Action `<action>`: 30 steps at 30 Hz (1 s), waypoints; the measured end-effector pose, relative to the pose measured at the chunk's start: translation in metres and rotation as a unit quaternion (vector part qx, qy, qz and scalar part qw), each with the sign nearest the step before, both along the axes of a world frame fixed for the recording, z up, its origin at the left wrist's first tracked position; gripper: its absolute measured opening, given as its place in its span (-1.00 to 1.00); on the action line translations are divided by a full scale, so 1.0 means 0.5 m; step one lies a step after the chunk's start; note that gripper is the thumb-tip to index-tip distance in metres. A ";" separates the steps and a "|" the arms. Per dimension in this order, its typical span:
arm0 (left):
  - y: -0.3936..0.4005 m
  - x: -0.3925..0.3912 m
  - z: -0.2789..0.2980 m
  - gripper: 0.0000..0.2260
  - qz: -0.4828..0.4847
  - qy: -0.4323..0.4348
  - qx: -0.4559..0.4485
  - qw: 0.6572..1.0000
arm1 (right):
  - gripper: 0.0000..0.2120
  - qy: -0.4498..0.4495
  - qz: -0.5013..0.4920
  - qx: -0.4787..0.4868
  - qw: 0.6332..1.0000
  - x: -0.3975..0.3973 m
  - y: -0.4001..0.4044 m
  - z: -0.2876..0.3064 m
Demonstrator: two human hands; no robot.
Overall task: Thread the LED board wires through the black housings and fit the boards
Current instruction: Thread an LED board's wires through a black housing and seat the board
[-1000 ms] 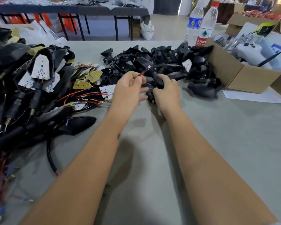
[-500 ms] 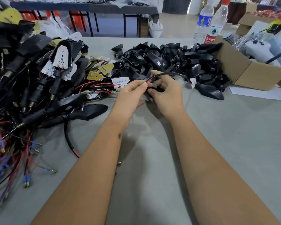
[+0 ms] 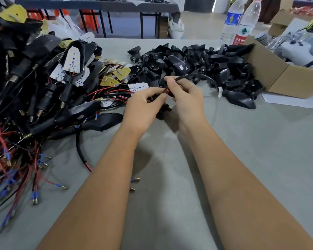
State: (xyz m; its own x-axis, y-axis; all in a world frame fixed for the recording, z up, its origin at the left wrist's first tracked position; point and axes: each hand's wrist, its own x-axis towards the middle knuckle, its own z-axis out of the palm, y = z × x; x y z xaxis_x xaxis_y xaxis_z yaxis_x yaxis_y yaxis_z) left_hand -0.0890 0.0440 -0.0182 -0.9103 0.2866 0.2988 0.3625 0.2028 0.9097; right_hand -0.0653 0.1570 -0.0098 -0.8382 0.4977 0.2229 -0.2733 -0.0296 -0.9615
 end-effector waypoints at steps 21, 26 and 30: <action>-0.023 -0.008 0.010 -0.87 -0.050 -0.134 0.076 0.987 | -0.76 -0.046 0.032 0.173 0.983 -0.001 0.021 -0.008; -0.018 -0.003 0.004 -0.89 0.037 -0.047 0.065 0.996 | -0.73 -0.020 0.019 0.082 0.996 0.000 0.019 -0.004; -0.022 -0.006 0.005 -0.87 0.126 0.005 0.072 0.989 | -0.78 -0.008 0.002 -0.067 0.998 0.009 0.039 0.012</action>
State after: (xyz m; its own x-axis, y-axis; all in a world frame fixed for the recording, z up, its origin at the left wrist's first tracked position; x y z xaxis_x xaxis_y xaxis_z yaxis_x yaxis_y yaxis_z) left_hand -0.0921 0.0331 -0.0157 -0.9439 0.0053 0.3301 0.3268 0.1565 0.9320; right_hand -0.0608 0.1763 -0.0036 -0.8436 0.5182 0.1408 -0.2570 -0.1595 -0.9531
